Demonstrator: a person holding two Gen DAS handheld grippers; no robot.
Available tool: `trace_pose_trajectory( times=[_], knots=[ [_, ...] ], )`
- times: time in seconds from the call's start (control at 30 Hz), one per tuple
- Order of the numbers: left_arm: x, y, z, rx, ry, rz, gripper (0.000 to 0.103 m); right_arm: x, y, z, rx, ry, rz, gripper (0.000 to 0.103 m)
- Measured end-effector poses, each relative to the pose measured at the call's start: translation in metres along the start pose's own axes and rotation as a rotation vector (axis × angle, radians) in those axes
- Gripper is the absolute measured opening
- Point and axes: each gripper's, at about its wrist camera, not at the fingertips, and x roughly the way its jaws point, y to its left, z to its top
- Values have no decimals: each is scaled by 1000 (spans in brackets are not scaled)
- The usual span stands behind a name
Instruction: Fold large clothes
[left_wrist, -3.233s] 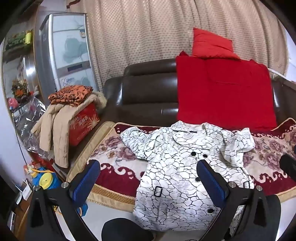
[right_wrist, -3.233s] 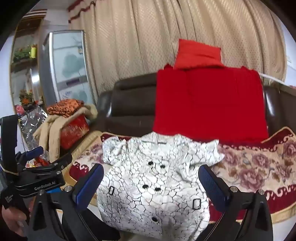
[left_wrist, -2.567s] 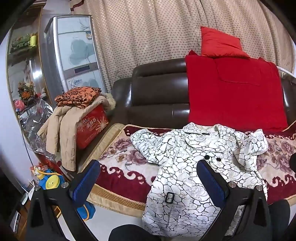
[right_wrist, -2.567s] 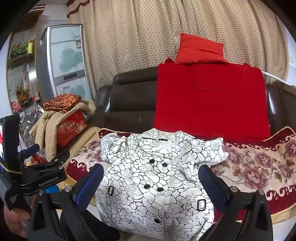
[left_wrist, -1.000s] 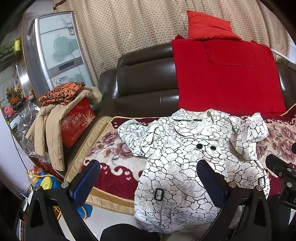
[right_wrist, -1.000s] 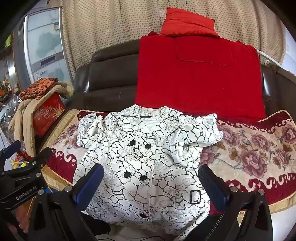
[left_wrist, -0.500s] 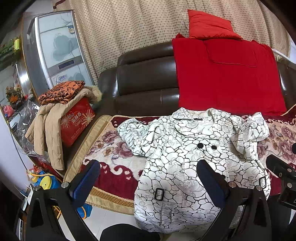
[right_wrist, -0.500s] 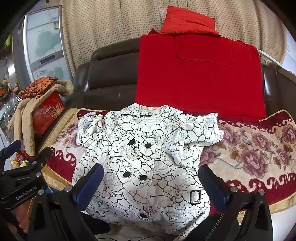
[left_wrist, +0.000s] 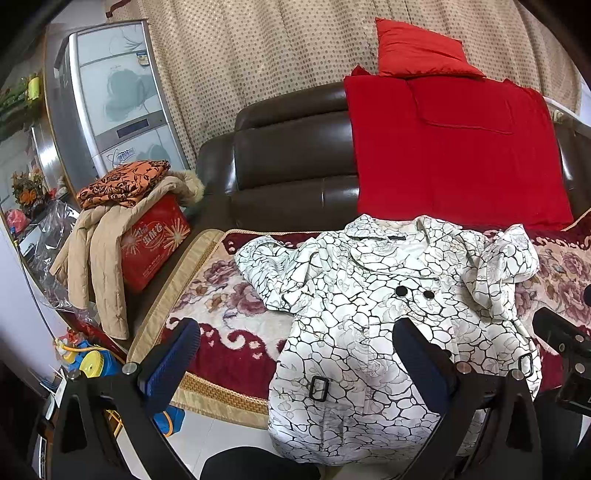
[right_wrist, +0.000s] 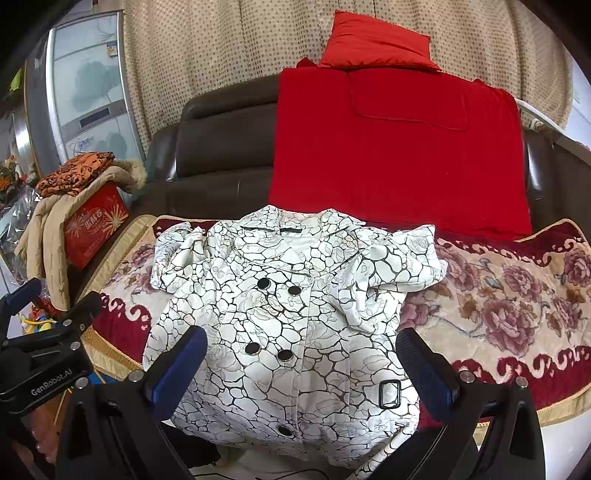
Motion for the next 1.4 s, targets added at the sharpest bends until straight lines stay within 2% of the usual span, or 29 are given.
trace_pose_trajectory(
  times=[0.57, 1.07, 1.23, 1.33, 1.4],
  knots=[
    [18, -7, 4, 12, 22, 2, 103, 13, -4, 4, 4, 22, -8, 103],
    [57, -19, 10, 25, 53, -3, 103, 39, -19, 8, 22, 54, -43, 103],
    [92, -31, 6, 33, 78, -24, 103, 58, -45, 12, 69, 69, -47, 103],
    [129, -41, -4, 56, 132, -28, 103, 76, -84, 13, 154, 73, -29, 103],
    [160, -46, -14, 52, 181, -63, 103, 89, -119, 13, 238, 76, -40, 103]
  ],
)
